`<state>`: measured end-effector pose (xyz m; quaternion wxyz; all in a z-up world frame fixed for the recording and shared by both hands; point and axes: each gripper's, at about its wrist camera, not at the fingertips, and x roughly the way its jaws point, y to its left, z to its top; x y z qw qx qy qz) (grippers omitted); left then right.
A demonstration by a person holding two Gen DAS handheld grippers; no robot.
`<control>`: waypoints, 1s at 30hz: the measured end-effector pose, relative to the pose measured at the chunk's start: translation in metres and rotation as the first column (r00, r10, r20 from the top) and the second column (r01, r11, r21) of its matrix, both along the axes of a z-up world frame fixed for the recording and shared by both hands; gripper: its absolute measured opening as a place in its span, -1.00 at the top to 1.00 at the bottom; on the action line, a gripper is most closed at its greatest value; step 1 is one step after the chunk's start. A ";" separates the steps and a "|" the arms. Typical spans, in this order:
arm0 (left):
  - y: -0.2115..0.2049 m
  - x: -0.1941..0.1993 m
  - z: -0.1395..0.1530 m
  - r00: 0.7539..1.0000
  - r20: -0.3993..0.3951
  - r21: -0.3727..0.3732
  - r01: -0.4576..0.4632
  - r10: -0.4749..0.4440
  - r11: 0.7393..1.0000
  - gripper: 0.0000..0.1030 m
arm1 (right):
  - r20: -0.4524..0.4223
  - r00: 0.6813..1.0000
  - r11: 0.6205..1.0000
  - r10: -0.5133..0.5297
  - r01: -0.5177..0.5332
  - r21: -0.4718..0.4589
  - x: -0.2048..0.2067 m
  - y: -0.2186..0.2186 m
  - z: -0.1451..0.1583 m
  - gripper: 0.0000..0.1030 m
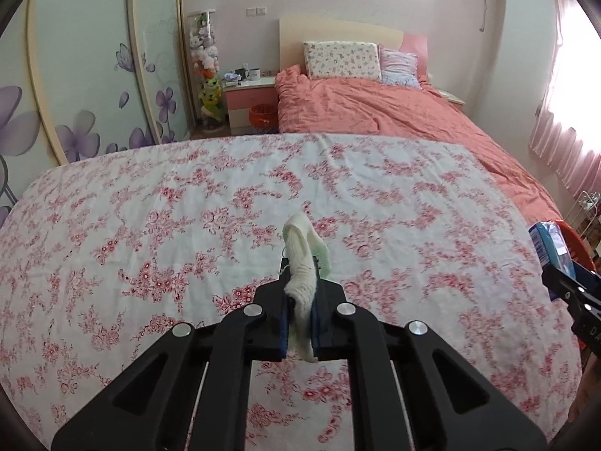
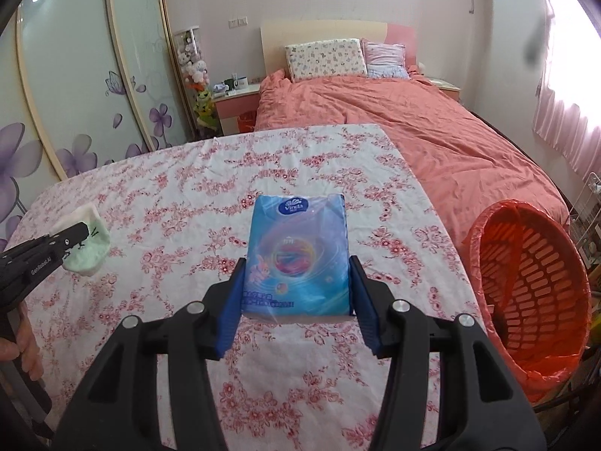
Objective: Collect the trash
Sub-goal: 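Lift the cat-face sock with left tool while right tool carries tissue pack to basket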
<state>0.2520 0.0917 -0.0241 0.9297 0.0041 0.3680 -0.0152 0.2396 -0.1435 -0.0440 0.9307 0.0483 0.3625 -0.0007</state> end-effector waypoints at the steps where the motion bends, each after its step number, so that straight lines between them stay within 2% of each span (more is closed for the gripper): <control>1: -0.002 -0.001 0.003 1.000 0.004 -0.002 0.004 -0.004 1.000 0.83 | 0.007 1.000 1.000 -0.001 0.001 0.001 -0.002 -0.002 0.003 0.00; 8: -0.034 -0.014 0.034 0.996 0.071 0.010 0.052 -0.053 0.999 0.83 | 0.072 0.997 1.000 -0.022 0.021 0.014 -0.023 -0.016 0.029 0.00; 16: -0.079 -0.030 0.056 0.983 0.112 -0.003 0.145 -0.144 0.989 0.83 | 0.139 0.988 0.998 -0.065 0.062 0.028 -0.054 -0.042 0.053 0.00; 23: -0.126 -0.040 0.067 0.962 0.129 -0.024 0.246 -0.241 0.969 0.83 | 0.183 0.975 0.992 -0.125 0.119 0.043 -0.082 -0.074 0.065 0.00; 30: -0.181 -0.047 0.070 0.926 0.139 -0.031 0.358 -0.350 0.933 0.83 | 0.210 0.955 0.978 -0.208 0.204 0.038 -0.101 -0.113 0.069 0.00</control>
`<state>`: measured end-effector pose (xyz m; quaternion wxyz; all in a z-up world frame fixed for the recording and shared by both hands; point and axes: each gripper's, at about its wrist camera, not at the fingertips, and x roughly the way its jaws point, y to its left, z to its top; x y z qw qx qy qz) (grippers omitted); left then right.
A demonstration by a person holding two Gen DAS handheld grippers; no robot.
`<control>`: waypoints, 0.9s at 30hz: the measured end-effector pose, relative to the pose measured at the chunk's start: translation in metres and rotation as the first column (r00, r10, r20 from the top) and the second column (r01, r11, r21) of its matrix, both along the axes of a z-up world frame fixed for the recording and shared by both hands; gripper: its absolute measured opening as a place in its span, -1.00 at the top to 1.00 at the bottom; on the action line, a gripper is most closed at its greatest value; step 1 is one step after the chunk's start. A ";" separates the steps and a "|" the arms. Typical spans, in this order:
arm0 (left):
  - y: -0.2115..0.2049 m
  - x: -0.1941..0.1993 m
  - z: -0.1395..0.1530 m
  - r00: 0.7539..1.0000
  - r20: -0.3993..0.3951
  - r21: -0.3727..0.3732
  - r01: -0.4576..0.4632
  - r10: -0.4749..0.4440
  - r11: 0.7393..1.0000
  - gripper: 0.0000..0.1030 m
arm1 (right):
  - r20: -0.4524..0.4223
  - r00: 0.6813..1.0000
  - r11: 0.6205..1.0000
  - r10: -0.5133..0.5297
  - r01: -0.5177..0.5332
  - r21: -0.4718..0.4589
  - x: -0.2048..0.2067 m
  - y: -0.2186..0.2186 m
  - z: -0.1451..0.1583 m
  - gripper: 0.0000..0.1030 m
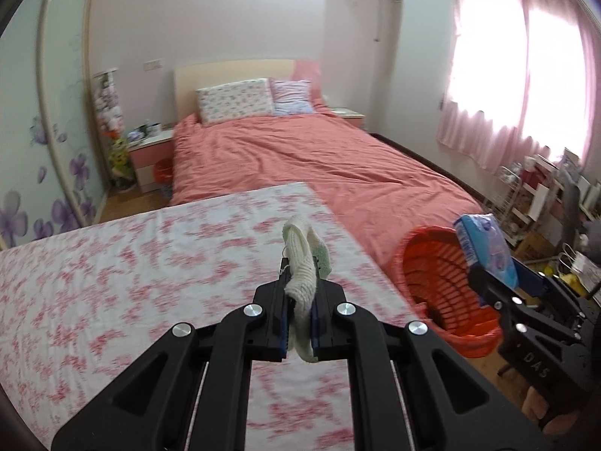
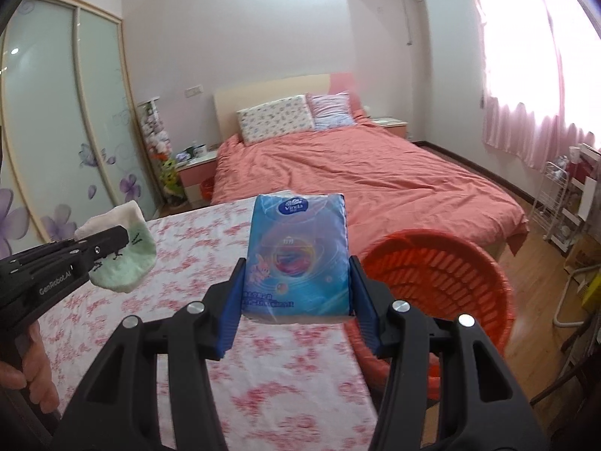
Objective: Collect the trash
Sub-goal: 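Lift the cat-face sock with left tool while right tool carries tissue pack to basket, then open both tools over the orange basket, dropping sock and tissue pack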
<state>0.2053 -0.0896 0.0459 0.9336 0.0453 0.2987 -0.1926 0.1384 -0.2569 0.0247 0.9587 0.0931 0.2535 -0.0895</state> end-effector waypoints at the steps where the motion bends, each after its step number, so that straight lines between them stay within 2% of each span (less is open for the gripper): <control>1: -0.006 -0.001 0.000 1.000 0.000 0.000 0.014 -0.014 1.000 0.83 | 0.001 1.000 1.000 -0.010 0.010 0.001 -0.002 -0.004 0.000 0.00; 7: -0.053 0.000 -0.010 0.994 -0.016 0.005 0.108 -0.107 0.994 0.83 | 0.005 0.996 0.995 -0.094 0.094 0.025 -0.015 -0.052 -0.006 0.00; 17: -0.123 0.002 -0.028 0.969 -0.053 0.002 0.241 -0.241 0.970 0.83 | 0.002 0.983 0.982 -0.181 0.181 0.060 -0.022 -0.108 -0.021 0.00; 27: -0.171 0.009 -0.048 0.943 -0.101 -0.004 0.318 -0.316 0.948 0.83 | -0.008 0.972 0.967 -0.236 0.236 0.096 -0.018 -0.153 -0.036 0.00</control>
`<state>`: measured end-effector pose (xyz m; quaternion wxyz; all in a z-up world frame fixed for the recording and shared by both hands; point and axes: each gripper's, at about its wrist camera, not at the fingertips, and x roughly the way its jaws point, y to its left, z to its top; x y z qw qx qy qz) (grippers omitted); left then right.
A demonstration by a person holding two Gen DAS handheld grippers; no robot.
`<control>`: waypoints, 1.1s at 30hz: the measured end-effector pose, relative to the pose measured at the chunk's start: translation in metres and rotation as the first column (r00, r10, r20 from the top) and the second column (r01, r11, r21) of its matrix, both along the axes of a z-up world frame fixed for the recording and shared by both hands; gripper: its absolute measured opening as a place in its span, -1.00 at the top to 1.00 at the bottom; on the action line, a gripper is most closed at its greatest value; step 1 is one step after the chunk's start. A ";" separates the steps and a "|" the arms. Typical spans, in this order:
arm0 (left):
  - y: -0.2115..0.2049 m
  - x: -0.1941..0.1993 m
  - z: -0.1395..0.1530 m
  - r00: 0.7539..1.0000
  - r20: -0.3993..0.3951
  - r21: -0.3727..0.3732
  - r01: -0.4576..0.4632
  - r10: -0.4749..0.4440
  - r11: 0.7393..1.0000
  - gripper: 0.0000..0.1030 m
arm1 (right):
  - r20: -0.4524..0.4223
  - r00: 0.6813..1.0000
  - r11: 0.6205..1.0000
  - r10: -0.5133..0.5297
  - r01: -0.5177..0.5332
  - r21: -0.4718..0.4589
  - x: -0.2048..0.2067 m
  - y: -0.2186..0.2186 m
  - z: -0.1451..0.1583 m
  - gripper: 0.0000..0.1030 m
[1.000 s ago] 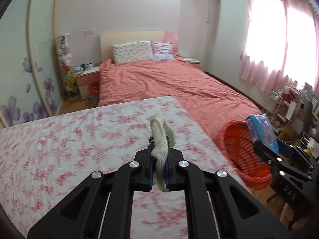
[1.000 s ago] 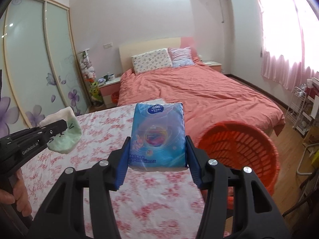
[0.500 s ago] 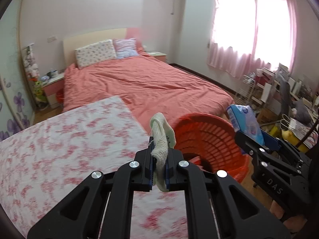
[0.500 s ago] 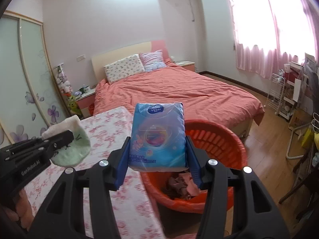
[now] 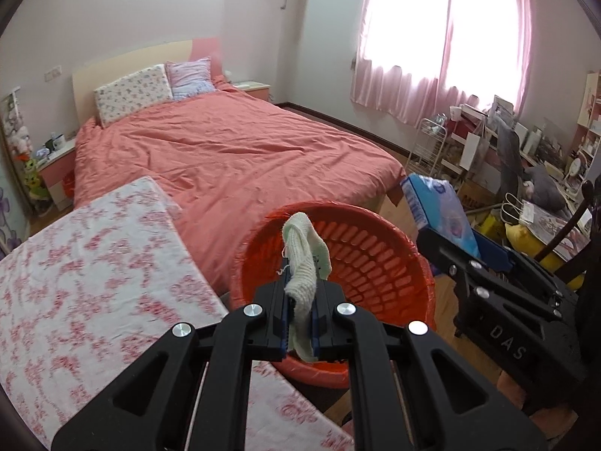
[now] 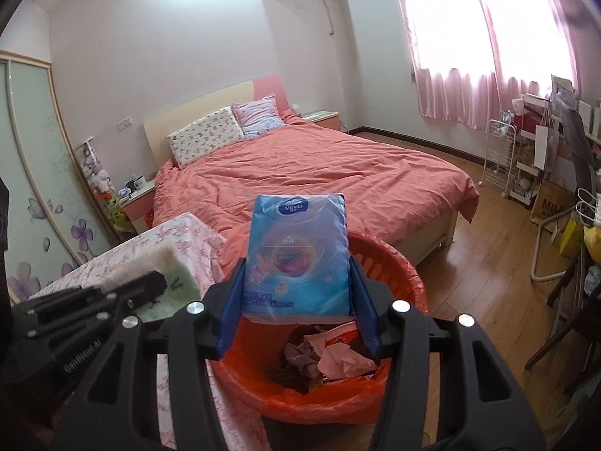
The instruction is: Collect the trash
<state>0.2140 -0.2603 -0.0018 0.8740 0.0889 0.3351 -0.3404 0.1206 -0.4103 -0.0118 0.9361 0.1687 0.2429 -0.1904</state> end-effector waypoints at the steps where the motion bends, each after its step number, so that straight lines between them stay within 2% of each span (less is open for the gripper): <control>1: -0.003 0.001 -0.003 1.000 -0.006 0.001 0.005 -0.005 1.000 0.83 | -0.001 1.000 1.000 -0.005 0.005 0.005 0.002 -0.005 -0.002 0.00; 7: -0.020 0.010 -0.017 0.999 -0.040 0.002 0.014 -0.013 1.000 0.83 | -0.007 1.000 0.997 -0.017 0.017 0.070 0.016 -0.030 -0.015 -0.01; 9: -0.024 0.014 -0.023 0.998 -0.059 0.013 -0.001 0.002 1.000 0.76 | -0.010 1.000 0.996 -0.018 0.019 0.091 0.020 -0.036 -0.018 -0.05; 10: -0.024 0.017 -0.027 0.997 -0.073 0.021 -0.009 0.011 1.000 0.60 | -0.012 1.000 0.994 -0.024 0.025 0.102 0.022 -0.040 -0.021 -0.07; 12: -0.022 0.020 -0.032 0.995 -0.092 0.025 -0.030 0.033 0.999 0.10 | -0.012 1.000 0.992 -0.018 0.020 0.126 0.024 -0.046 -0.025 -0.17; 15: -0.017 0.021 -0.036 0.994 -0.095 0.040 -0.057 0.060 0.998 0.05 | -0.013 1.000 0.991 -0.026 0.027 0.132 0.021 -0.049 -0.029 -0.25; 19: 0.000 0.016 -0.033 0.990 -0.093 0.049 -0.098 0.103 0.994 0.01 | -0.012 0.999 0.993 -0.031 0.032 0.111 0.010 -0.039 -0.026 -0.37; 22: 0.023 0.005 -0.022 0.987 -0.062 0.038 -0.145 0.147 0.989 -0.23 | 0.004 1.000 0.997 -0.031 0.031 0.064 -0.004 -0.022 -0.017 -0.51; 25: 0.049 -0.006 -0.012 0.979 -0.019 0.031 -0.201 0.201 0.979 -0.58 | 0.028 0.999 1.000 -0.021 0.021 0.013 -0.020 0.000 -0.004 -0.68; 29: 0.094 -0.033 0.003 0.958 0.040 0.015 -0.285 0.284 0.958 -0.76 | 0.062 0.998 0.999 -0.011 0.014 -0.040 -0.043 0.032 0.010 -0.92; 33: 0.134 -0.055 0.013 0.926 0.085 0.002 -0.370 0.368 0.929 -0.87 | 0.074 0.997 0.993 -0.026 0.035 -0.115 -0.068 0.069 0.021 -0.92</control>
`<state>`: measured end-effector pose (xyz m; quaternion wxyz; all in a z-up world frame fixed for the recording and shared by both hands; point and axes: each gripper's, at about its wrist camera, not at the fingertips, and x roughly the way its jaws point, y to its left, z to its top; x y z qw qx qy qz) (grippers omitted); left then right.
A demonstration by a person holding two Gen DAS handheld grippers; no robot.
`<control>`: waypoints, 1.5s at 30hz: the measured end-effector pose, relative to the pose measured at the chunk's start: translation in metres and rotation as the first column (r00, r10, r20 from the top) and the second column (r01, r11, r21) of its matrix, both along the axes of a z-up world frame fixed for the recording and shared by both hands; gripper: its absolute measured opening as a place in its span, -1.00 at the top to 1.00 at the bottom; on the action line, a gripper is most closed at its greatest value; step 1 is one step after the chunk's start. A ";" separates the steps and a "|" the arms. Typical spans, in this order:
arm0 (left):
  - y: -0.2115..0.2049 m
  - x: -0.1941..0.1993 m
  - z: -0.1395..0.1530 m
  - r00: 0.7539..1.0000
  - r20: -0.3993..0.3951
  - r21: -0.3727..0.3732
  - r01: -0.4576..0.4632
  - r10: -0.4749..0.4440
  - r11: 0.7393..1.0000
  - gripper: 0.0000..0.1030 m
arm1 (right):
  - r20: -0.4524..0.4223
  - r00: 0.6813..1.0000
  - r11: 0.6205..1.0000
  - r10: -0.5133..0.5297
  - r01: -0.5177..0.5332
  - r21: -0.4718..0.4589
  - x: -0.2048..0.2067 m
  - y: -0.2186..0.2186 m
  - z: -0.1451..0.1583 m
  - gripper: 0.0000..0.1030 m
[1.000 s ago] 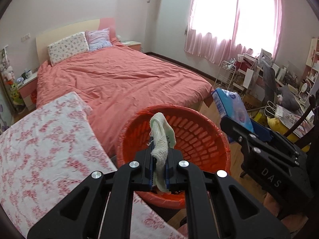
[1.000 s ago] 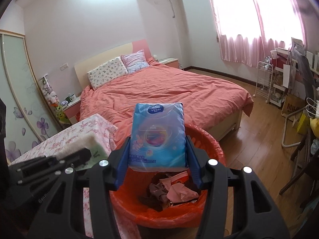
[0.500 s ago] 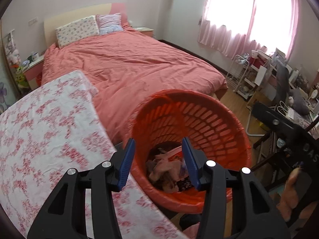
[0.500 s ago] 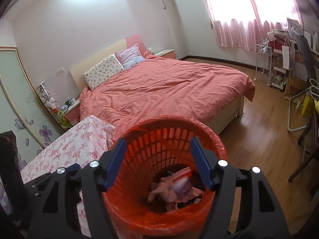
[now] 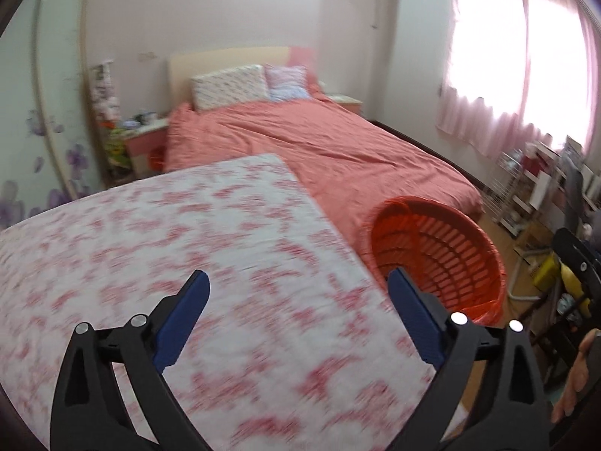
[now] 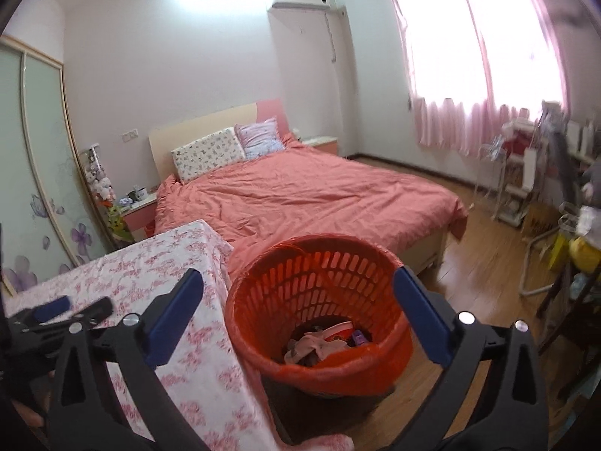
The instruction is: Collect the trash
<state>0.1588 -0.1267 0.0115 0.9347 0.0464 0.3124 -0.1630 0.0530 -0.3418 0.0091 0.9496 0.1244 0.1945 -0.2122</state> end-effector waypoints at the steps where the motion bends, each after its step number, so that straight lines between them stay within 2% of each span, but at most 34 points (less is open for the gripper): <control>1: 0.008 -0.006 0.001 1.000 0.009 0.002 -0.022 0.022 1.000 -0.88 | -0.001 1.000 1.000 -0.014 0.014 -0.024 -0.006 0.010 0.002 -0.92; 6: 0.050 -0.044 0.002 0.985 0.081 0.017 -0.152 0.150 0.988 -0.96 | -0.008 0.998 0.992 -0.058 0.057 -0.109 -0.037 0.062 0.010 -0.92; 11: 0.076 -0.079 -0.003 0.960 0.134 0.042 -0.253 0.245 0.967 -0.96 | -0.016 0.998 0.991 -0.059 0.056 -0.124 -0.064 0.097 0.007 -0.92; 15: 0.096 -0.099 -0.010 0.954 0.133 0.026 -0.273 0.267 0.962 -0.96 | -0.020 0.998 0.994 -0.056 0.054 -0.097 -0.086 0.117 0.002 -0.92; 21: 0.116 -0.120 -0.016 0.951 0.103 -0.012 -0.291 0.290 0.957 -0.96 | -0.046 0.995 0.988 -0.087 0.080 -0.136 -0.105 0.141 -0.002 -0.92; 30: 0.123 -0.152 -0.017 0.949 0.146 -0.028 -0.277 0.278 0.960 -0.96 | -0.101 0.992 0.990 -0.073 0.060 -0.127 -0.116 0.157 -0.014 -0.92; 34: 0.125 -0.160 -0.015 0.944 0.170 -0.036 -0.281 0.283 0.959 -0.96 | -0.100 0.992 0.989 -0.072 0.059 -0.136 -0.117 0.164 -0.015 -0.92; 45: 0.129 -0.164 -0.015 0.946 0.159 -0.049 -0.278 0.282 0.959 -0.96 | -0.092 0.992 0.988 -0.089 0.076 -0.136 -0.124 0.168 -0.013 -0.92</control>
